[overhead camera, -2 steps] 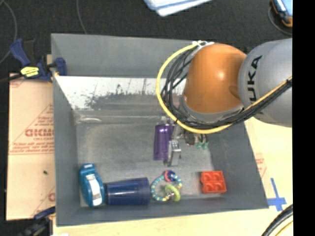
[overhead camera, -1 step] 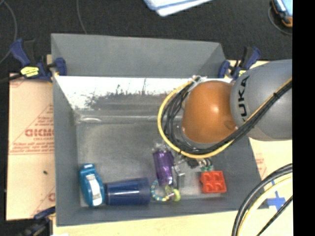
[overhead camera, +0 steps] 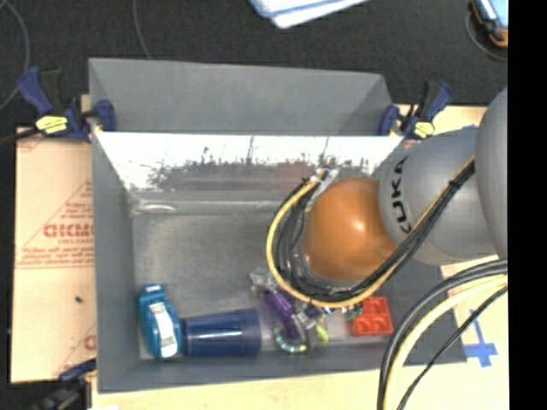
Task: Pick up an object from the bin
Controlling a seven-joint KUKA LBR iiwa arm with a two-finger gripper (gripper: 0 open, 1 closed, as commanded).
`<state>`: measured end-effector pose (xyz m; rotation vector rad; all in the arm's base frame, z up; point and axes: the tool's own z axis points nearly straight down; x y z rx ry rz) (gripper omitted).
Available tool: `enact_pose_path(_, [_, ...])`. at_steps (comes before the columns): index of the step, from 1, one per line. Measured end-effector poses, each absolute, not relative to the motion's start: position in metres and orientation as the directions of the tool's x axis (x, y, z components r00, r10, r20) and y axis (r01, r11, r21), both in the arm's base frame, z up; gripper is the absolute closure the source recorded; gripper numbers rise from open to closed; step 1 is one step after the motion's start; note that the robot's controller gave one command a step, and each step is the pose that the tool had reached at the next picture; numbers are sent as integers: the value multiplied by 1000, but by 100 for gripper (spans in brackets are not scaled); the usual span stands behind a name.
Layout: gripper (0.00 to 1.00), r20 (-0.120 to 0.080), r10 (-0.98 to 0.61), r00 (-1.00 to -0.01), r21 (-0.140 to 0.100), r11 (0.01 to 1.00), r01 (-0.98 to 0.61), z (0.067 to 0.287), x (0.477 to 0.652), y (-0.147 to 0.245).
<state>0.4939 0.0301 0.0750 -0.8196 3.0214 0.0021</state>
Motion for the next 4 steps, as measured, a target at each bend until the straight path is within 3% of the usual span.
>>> enact_pose_path(1, [0,-3,-433,-901,0,901,-433,129,473,3])
enact_pose_path(2, [0,-18,-307,-952,3,952,-307,79,481,-2])
enact_pose_path(3, [100,-21,-412,-911,0,911,-413,80,486,-24])
enact_pose_path(4, [100,-21,-412,-911,0,911,-412,80,486,-24])
